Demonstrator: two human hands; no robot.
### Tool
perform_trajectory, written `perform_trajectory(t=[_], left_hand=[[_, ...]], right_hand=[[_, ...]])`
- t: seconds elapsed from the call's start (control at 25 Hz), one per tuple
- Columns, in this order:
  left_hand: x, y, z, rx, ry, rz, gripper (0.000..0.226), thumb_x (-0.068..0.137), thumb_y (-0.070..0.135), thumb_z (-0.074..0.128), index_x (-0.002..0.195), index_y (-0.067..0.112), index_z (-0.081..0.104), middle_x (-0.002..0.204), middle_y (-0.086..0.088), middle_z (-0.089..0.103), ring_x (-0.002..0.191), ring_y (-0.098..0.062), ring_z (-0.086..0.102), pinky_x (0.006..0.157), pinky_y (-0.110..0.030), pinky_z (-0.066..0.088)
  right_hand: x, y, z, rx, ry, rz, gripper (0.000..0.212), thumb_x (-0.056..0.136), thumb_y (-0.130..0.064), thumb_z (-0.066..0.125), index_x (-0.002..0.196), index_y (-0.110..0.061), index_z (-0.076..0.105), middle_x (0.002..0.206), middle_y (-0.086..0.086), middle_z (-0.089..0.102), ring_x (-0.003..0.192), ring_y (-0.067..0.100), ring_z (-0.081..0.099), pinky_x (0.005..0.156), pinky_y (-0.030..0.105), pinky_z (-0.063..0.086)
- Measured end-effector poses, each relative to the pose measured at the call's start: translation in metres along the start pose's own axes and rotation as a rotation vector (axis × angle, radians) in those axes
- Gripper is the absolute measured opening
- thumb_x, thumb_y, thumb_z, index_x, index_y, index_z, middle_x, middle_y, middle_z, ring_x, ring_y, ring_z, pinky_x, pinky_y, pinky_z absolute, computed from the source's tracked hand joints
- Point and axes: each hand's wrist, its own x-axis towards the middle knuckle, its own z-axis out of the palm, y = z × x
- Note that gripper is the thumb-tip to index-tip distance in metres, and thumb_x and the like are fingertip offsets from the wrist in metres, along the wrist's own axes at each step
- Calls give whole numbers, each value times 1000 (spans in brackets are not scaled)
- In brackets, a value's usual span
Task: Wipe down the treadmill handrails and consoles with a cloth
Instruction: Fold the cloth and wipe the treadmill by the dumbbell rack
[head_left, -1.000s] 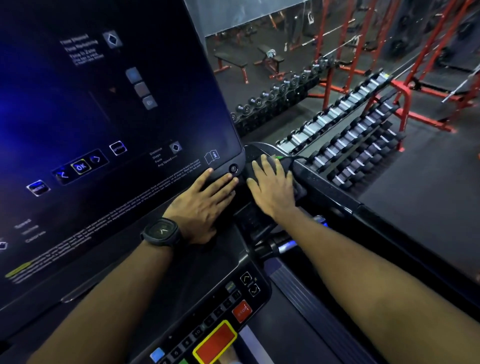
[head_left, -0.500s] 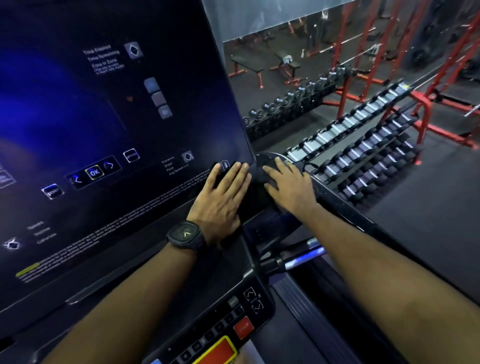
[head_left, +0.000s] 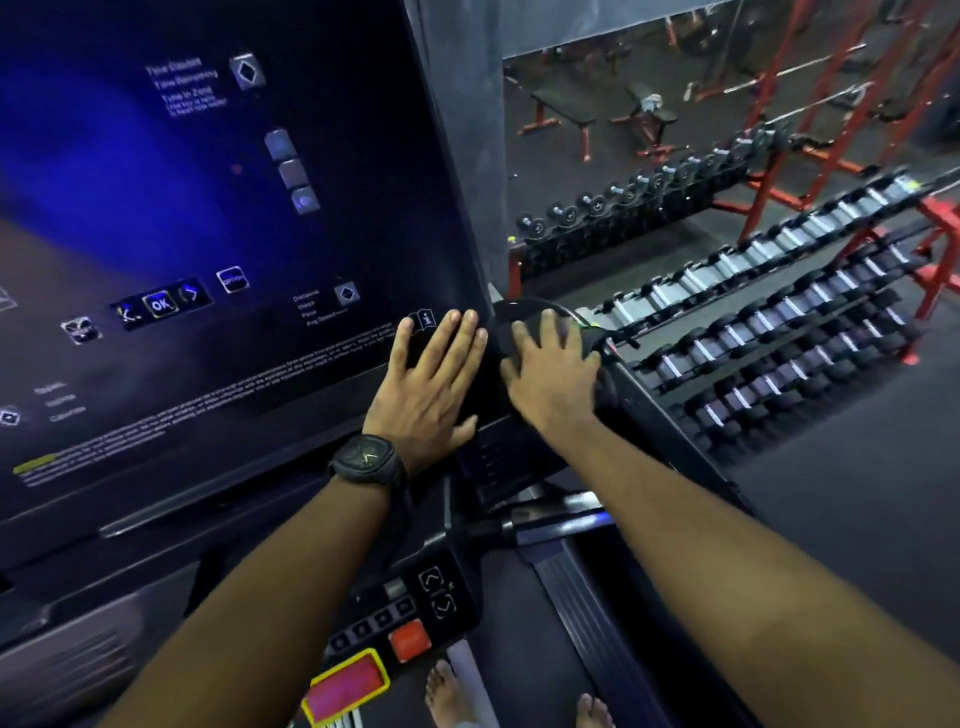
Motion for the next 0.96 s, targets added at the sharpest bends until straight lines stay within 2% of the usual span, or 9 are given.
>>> perform_trajectory(t=[0.12, 0.28, 0.32, 0.44, 0.48, 0.6, 0.76, 0.92, 0.96], left_hand=[[1, 2, 2, 19, 4, -19, 103, 81, 60, 52, 157, 7, 8, 165, -14, 2, 153, -28, 2, 118, -64, 3], [1, 4, 3, 4, -8, -30, 104, 80, 61, 55, 158, 8, 9, 166, -12, 2, 153, -28, 1, 118, -65, 1], [1, 5, 3, 2, -11, -34, 104, 80, 61, 56, 158, 8, 9, 166, -12, 2, 153, -28, 1, 118, -65, 1], [4, 5, 2, 5, -14, -35, 104, 80, 60, 56, 157, 8, 11, 166, -12, 4, 153, -28, 2, 118, -66, 0], [4, 5, 2, 9, -11, -35, 103, 80, 60, 56, 157, 8, 12, 166, -12, 5, 153, -29, 3, 118, -65, 0], [3, 6, 2, 20, -4, -38, 102, 80, 61, 55, 157, 8, 14, 165, -12, 6, 153, -29, 4, 118, -65, -1], [3, 6, 2, 26, -8, -33, 102, 80, 62, 53, 157, 8, 12, 165, -13, 4, 153, -29, 3, 118, -65, -1], [2, 6, 3, 24, 11, -35, 103, 79, 61, 55, 157, 7, 15, 165, -13, 7, 153, -29, 6, 118, -65, -1], [3, 6, 3, 18, 10, -31, 103, 79, 61, 56, 157, 8, 15, 165, -13, 8, 153, -29, 6, 118, -65, -1]], right_hand=[[-5, 20, 4, -70, 13, -406, 58, 96, -53, 43, 151, -42, 32, 165, -1, 22, 148, 29, 25, 108, 56, 33], [24, 34, -8, 73, -83, -11, 60, 96, -50, 46, 153, -39, 29, 166, 1, 19, 149, 33, 22, 108, 61, 31], [17, 25, -3, 11, -25, -45, 61, 97, -50, 45, 154, -37, 28, 166, 3, 18, 149, 35, 21, 107, 61, 30], [2, 25, 6, -79, 50, -486, 59, 96, -54, 43, 152, -40, 31, 165, 1, 22, 148, 30, 25, 107, 55, 34], [16, 31, 1, -53, 20, -487, 59, 95, -55, 44, 151, -42, 32, 165, -2, 23, 148, 27, 26, 107, 54, 35], [36, 28, -4, 51, -59, -110, 59, 95, -53, 45, 151, -42, 31, 165, -1, 21, 148, 31, 24, 108, 58, 32], [26, 18, 3, -99, -14, -554, 56, 97, -50, 41, 151, -37, 36, 166, -4, 19, 151, 25, 21, 110, 54, 30], [62, 25, -8, 36, -91, -108, 57, 97, -48, 44, 152, -39, 31, 165, -2, 21, 148, 31, 24, 107, 59, 31], [56, 18, -5, -38, -32, -168, 57, 97, -48, 44, 152, -37, 31, 165, -1, 21, 148, 32, 23, 107, 59, 32]])
